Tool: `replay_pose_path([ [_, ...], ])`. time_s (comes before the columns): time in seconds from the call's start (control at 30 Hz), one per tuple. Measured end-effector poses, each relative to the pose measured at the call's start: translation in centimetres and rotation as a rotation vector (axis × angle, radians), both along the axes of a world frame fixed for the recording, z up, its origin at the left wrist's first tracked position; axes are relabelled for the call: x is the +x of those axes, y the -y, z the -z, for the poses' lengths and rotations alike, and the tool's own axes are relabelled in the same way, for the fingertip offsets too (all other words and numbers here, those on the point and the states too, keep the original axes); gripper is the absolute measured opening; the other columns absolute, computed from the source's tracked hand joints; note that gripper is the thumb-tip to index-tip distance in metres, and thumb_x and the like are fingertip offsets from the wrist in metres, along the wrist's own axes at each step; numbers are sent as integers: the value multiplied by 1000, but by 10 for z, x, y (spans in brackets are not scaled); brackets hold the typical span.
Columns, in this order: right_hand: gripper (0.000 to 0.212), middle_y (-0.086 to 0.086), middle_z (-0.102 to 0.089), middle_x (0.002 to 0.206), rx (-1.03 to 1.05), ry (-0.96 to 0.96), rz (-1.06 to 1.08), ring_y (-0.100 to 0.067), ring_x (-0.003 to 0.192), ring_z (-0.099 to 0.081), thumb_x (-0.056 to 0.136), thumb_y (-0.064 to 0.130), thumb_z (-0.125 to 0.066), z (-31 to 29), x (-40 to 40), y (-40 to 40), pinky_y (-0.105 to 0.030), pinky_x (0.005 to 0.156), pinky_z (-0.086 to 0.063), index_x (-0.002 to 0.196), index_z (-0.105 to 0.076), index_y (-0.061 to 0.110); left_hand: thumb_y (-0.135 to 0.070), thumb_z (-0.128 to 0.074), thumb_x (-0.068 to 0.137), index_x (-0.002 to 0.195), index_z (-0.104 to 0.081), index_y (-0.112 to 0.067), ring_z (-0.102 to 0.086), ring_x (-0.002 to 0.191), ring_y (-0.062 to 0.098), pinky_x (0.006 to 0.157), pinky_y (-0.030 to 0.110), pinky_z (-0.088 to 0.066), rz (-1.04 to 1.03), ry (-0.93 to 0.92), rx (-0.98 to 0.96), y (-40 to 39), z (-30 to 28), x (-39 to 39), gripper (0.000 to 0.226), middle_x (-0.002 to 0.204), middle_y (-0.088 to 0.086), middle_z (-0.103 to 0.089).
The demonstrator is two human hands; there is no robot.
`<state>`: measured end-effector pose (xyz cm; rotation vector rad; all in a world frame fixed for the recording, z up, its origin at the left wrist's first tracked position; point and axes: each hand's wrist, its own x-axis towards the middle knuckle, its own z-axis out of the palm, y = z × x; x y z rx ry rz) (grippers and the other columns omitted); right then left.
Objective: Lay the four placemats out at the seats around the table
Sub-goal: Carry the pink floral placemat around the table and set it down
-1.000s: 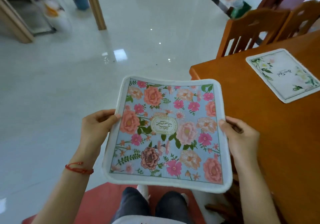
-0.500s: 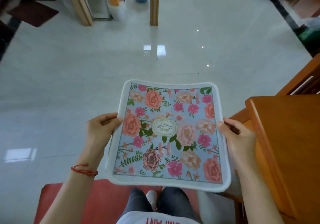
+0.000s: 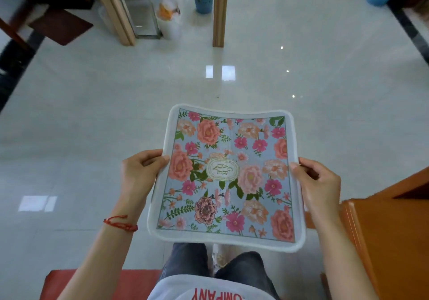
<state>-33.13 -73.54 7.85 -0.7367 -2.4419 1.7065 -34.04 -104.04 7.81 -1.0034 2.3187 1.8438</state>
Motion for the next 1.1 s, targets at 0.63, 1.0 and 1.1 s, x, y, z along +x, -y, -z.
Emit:
replay_pose_path([
  [0.63, 15, 5, -65, 79, -55, -8, 249, -9, 72, -63, 82, 13, -67, 0, -224, -13, -20, 64, -49, 95, -62, 19, -11, -70, 79, 97, -69, -6, -64, 64, 13, 66, 26, -54, 239, -22, -31, -36, -4, -291, 19, 78, 3, -69],
  [1.0, 16, -2, -68, 83, -59, 3, 446, -21, 78, -67, 82, 17, -67, 7, -318, -100, -32, 73, -54, 98, -66, 15, -8, -70, 78, 97, -69, -3, -63, 71, 18, 71, 27, -54, 407, -47, -5, -141, -1, -436, 20, 81, 6, -69],
  [1.1, 16, -1, -67, 82, -65, 2, 497, -19, 75, -65, 82, 16, -67, 5, -338, -135, -28, 70, -52, 98, -66, 14, -9, -70, 78, 98, -69, -3, -64, 72, 17, 69, 26, -55, 459, -52, -11, -185, -2, -470, 21, 82, 6, -69],
])
